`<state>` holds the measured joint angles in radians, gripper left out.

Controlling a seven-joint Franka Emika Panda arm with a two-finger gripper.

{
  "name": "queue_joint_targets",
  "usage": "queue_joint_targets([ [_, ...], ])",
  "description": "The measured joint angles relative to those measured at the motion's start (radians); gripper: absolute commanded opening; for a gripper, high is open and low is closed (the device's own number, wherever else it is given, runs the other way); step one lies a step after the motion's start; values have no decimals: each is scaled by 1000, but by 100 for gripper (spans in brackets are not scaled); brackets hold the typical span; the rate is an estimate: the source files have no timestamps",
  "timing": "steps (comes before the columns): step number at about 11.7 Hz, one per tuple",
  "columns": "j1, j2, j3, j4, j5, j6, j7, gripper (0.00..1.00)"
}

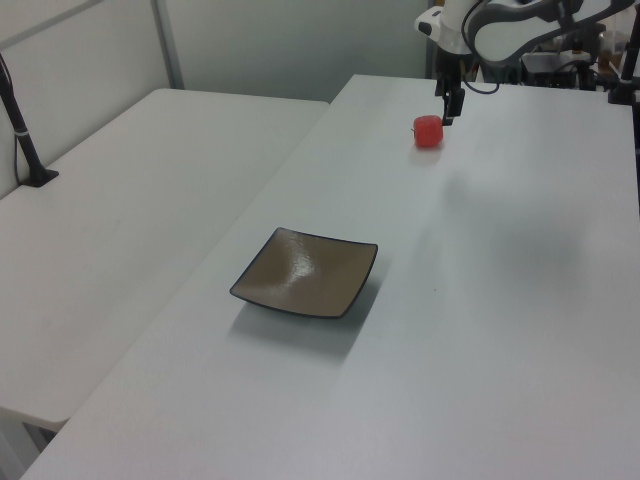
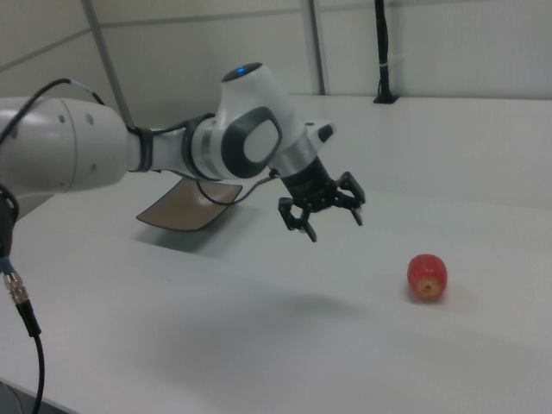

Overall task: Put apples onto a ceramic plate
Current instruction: 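Move the open gripper over to the red apple and lower it, then close the gripper around the red apple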

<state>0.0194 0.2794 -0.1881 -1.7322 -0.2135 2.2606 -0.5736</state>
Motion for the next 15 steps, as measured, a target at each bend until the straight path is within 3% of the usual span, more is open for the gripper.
queue_joint_targets([
  [2, -20, 67, -32, 20, 0, 66, -13, 100],
  [6, -106, 206, -38, 80, 0, 208, -13, 100],
  [11, -169, 276, -40, 129, 0, 291, -19, 100],
  [15, -172, 316, -40, 155, -4, 352, -28, 100],
])
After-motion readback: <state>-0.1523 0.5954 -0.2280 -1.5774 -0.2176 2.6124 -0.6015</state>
